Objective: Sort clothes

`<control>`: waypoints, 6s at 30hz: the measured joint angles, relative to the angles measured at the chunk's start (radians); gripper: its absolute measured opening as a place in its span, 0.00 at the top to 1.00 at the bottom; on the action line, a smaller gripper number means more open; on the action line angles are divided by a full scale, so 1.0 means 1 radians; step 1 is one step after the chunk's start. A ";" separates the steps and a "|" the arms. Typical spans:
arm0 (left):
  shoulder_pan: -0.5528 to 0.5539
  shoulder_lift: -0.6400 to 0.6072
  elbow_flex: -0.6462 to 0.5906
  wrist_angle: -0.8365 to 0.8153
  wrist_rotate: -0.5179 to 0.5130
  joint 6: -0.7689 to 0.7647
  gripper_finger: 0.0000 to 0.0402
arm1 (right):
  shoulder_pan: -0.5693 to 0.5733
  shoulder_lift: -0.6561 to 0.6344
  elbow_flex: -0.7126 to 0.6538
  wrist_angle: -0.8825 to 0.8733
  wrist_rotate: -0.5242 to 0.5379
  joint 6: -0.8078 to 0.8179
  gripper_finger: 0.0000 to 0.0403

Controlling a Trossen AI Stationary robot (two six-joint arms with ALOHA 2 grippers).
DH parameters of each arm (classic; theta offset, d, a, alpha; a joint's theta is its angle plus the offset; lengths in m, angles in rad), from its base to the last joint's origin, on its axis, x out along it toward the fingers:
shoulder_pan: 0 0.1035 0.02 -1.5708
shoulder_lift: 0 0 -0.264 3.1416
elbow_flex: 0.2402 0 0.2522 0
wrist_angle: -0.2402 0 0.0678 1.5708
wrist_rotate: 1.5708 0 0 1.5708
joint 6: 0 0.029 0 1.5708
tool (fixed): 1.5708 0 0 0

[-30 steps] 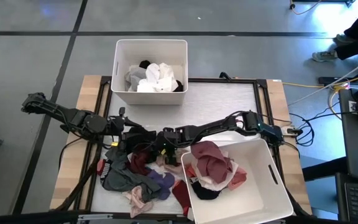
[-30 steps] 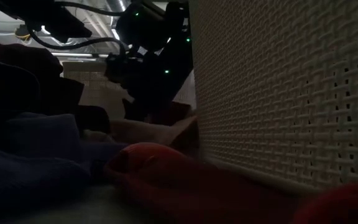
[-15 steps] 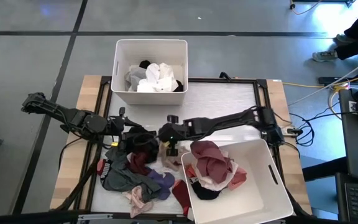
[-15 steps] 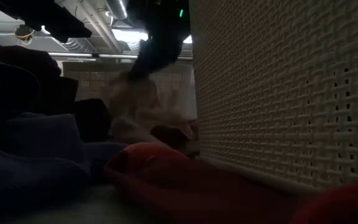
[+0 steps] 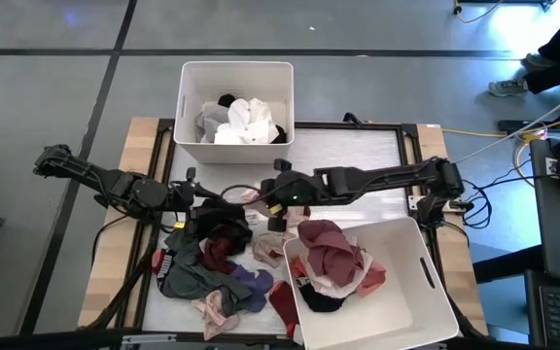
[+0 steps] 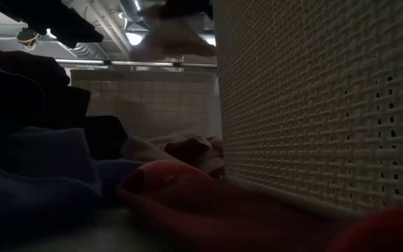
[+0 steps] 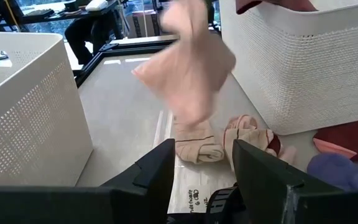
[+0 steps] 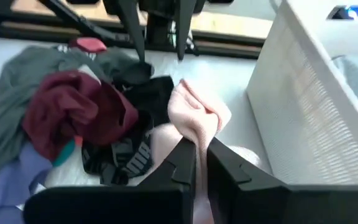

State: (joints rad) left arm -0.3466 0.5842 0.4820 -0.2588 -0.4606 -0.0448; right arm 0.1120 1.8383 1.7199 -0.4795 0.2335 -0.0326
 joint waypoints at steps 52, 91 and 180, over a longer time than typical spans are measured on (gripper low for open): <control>0.000 0.000 0.000 0.008 0.000 0.000 0.62 | 0.580 -0.442 -0.285 -0.890 -0.308 1.581 0.93; 0.000 0.000 0.000 0.021 0.000 0.086 0.62 | 0.324 -0.352 -0.032 -0.573 0.436 0.576 0.38; -0.218 0.754 0.375 -0.367 0.002 -0.482 0.99 | -0.026 -0.673 -0.907 0.717 -0.148 -0.038 0.38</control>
State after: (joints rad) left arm -0.5647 1.3380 0.8568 -0.6262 -0.4585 -0.5266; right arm 0.0856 1.1656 0.8131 0.2372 0.0853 -0.0710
